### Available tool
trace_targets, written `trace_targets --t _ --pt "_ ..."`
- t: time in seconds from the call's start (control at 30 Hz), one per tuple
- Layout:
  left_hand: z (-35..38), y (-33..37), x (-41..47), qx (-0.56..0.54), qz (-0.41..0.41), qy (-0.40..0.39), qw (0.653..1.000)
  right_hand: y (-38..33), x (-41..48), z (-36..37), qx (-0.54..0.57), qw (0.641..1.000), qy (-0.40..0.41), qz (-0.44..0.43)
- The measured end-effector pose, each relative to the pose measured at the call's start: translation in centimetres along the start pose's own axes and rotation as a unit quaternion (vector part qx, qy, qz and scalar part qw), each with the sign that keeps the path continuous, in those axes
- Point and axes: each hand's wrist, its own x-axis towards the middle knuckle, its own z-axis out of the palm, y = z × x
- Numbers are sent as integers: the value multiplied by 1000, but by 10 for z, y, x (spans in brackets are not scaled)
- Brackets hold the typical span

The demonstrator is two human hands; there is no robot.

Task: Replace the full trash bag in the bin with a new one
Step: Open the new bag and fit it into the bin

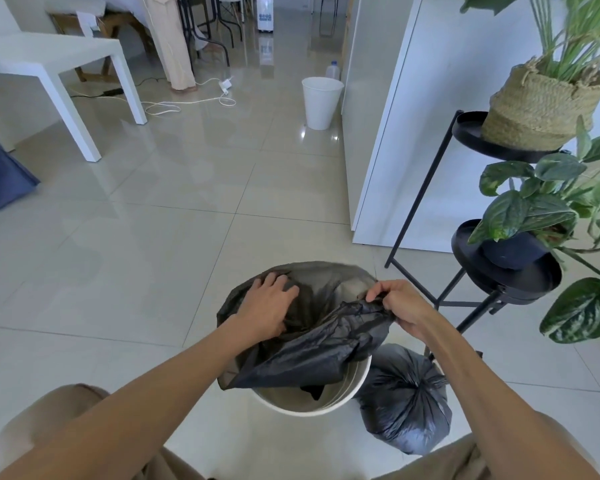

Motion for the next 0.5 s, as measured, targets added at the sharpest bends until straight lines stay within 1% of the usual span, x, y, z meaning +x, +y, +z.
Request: trace_targets --t 0.07,0.1,0.17,0.2,0.23,0.3,0.33,0.37,0.4,0.43,0.5 --pt "15 -13 2 5 -26 -5 1000 0 2 -8 -65 998 -22 -7" --pt "19 -18 2 2 -34 6 999 1 4 -12 -97 995 -24 -14" --pt "24 -24 1 -22 -40 32 998 -2 7 -13 -141 990 -17 -23" --pt "25 -25 1 -50 -43 38 997 -4 9 -10 -165 986 1 -31" --pt "26 -26 2 -81 -48 42 995 -6 10 -5 -211 975 34 -54" --pt "27 -27 1 -112 -48 43 992 -11 7 10 -303 932 123 -154" --pt "27 -27 0 -108 -39 40 993 -13 0 21 -314 913 158 -209" --pt "28 -26 -3 -97 -30 31 994 -17 -10 32 -320 900 165 -245" --pt "29 -25 -7 -86 -26 17 996 -18 -22 45 -347 890 144 -258" --pt "30 -24 -11 -73 -28 2 997 -16 -32 59 -401 878 100 -244" --pt "35 -20 -21 -42 -39 -26 998 -3 -49 87 -531 831 4 -164"
